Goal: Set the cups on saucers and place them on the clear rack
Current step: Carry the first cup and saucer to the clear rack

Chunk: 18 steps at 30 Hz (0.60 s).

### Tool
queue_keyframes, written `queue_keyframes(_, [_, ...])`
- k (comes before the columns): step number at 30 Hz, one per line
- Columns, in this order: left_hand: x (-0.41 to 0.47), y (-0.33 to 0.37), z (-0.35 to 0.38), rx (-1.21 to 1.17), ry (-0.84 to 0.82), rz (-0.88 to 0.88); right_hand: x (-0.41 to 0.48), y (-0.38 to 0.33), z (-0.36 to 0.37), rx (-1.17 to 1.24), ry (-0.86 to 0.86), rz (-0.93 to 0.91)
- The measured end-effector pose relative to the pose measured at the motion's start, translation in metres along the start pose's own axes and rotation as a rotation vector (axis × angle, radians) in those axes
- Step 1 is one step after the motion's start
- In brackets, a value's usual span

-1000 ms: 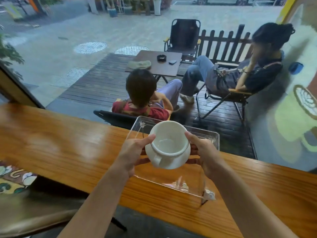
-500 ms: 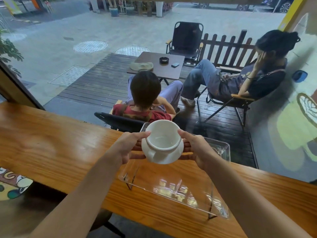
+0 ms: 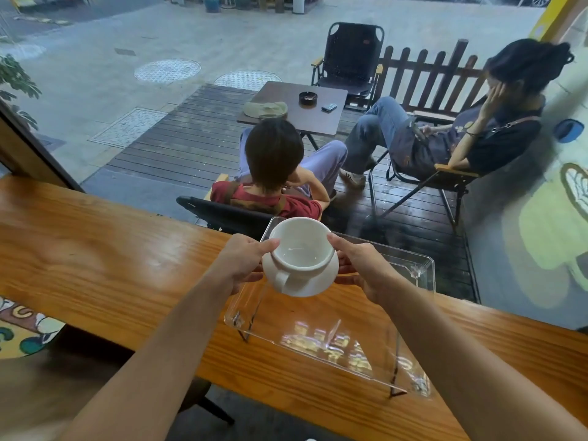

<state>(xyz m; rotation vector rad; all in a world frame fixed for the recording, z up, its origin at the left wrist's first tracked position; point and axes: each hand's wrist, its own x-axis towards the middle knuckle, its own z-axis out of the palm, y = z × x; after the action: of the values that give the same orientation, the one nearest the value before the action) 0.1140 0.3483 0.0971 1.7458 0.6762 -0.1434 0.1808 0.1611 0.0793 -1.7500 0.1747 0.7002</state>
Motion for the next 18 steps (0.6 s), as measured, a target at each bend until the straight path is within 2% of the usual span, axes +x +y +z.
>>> queue_keyframes(9, [-0.0043,-0.0025,0.0027,-0.019,0.069,0.051,0.0011,0.0013,0.0046,-0.050,0.015,-0.035])
queue_keyframes(18, [-0.0099,0.0055,-0.0008,0.217,0.029,0.015,-0.0066,-0.0038,-0.0007,-0.174,0.032,-0.055])
